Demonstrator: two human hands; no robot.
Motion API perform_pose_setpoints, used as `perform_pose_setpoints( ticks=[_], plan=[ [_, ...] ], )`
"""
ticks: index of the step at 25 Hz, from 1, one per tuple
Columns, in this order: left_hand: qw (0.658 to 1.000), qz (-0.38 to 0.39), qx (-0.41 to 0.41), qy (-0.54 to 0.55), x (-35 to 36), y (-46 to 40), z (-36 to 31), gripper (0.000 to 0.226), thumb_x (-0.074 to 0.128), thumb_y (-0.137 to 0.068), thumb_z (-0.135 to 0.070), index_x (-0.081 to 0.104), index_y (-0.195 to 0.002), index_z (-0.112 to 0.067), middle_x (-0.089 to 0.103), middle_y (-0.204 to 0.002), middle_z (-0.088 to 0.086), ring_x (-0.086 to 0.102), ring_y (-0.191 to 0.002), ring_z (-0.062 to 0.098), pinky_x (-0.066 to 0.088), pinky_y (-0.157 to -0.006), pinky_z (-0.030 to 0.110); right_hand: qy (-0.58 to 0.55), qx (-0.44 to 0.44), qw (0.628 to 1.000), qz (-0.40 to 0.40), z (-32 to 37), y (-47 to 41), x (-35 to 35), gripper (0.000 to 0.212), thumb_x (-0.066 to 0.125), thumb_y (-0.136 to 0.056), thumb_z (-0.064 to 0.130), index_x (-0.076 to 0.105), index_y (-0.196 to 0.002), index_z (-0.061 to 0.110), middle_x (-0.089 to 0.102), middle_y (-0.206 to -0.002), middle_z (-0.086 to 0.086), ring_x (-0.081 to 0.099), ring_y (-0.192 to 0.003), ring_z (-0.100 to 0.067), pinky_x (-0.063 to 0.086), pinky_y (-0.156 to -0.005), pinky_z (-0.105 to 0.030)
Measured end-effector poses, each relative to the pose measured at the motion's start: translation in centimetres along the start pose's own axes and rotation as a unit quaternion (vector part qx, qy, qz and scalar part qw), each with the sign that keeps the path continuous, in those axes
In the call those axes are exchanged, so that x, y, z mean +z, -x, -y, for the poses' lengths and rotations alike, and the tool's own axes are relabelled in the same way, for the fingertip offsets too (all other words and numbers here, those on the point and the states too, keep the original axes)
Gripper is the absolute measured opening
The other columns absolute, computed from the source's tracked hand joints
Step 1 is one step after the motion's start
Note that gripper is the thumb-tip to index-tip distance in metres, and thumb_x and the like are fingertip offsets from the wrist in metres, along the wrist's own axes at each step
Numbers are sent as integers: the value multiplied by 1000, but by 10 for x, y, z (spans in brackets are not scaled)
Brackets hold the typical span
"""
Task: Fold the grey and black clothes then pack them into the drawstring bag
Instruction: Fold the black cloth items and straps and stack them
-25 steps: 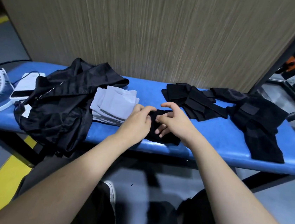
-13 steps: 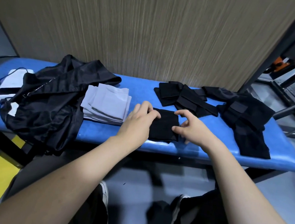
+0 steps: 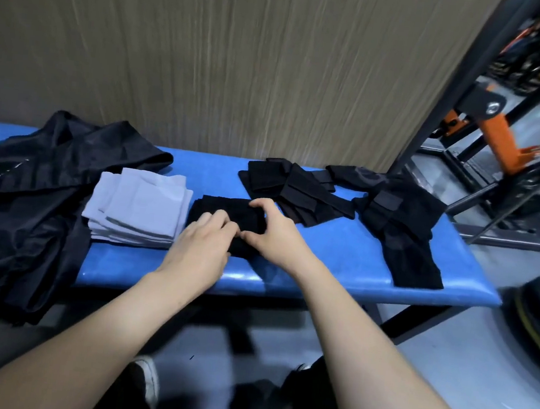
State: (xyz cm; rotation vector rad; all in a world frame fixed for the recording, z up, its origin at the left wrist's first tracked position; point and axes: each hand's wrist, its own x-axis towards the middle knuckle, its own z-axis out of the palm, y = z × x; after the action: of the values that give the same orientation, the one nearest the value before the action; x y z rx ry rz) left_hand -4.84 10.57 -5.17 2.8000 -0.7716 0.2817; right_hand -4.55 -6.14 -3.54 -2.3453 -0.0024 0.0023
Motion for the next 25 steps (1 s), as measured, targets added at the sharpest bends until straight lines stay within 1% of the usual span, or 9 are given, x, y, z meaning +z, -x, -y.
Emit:
perform_pose_setpoints(
  ticks=[2,3,7,10,13,17,22,24,25],
  plan=[
    [1000,0,-17,11,0,1,3,34,64,-91,-26,55,-123,-21,46,-116,-3,46,-106,20,42,-92,34,11,-7,1000,9,1,-4,5,54,72,-87,25,48,-135,19,64,-120,-7,57,-111,-22,44,-87,-29],
    [999,0,-27,21,-2,1,3,34,64,-90,-28,55,-123,-22,46,-116,-3,46,-106,20,42,-92,35,15,-9,1000,11,2,-5,5,52,71,-88,26,48,-135,20,65,-120,-7,58,-111,-23,46,-90,-32],
    [997,19,-52,44,-8,-2,2,35,62,-89,-40,56,-121,-27,48,-114,-8,46,-105,18,44,-89,34,13,-6,1000,4,0,3,-9,41,66,-90,28,52,-128,27,63,-86,2,57,-82,-15,50,-80,-33],
    [996,3,-64,55,-13,-9,-8,28,58,-92,-45,59,-115,-30,52,-111,-9,48,-106,17,40,-84,31,-7,14,1000,-10,-11,15,-30,30,66,-91,29,57,-120,29,68,-89,-2,57,-69,-9,50,-75,-32],
    [996,-27,-46,70,-16,-19,-28,20,57,-92,-41,62,-108,-30,55,-106,-10,51,-104,18,41,-84,32,-1,52,998,-41,-36,27,-57,20,67,-90,31,63,-109,27,69,-93,-1,59,-75,-11,48,-71,-29],
    [991,-24,-13,134,-6,-38,-74,18,57,-93,-38,62,-109,-30,56,-102,-13,53,-101,13,37,-79,27,16,126,987,-100,-77,52,-100,9,65,-89,31,64,-97,27,71,-84,0,62,-77,-17,50,-69,-33],
    [986,23,23,164,28,-64,-148,22,55,-93,-39,60,-113,-30,56,-110,-11,50,-108,15,37,-87,29,13,202,962,-186,-137,89,-149,4,66,-86,24,64,-89,25,68,-83,0,63,-81,-18,48,-70,-31],
    [986,33,34,160,42,-71,-171,23,55,-92,-37,60,-113,-29,56,-111,-11,50,-109,16,39,-91,30,35,223,951,-212,-158,98,-159,8,65,-85,22,63,-91,25,63,-90,-3,61,-86,-19,46,-69,-29],
    [986,34,38,159,48,-73,-178,23,55,-92,-37,61,-113,-30,57,-111,-11,50,-109,16,39,-91,31,55,229,945,-225,-168,102,-162,12,66,-84,22,63,-95,25,59,-96,-4,60,-91,-22,47,-75,-31]
  ],
)
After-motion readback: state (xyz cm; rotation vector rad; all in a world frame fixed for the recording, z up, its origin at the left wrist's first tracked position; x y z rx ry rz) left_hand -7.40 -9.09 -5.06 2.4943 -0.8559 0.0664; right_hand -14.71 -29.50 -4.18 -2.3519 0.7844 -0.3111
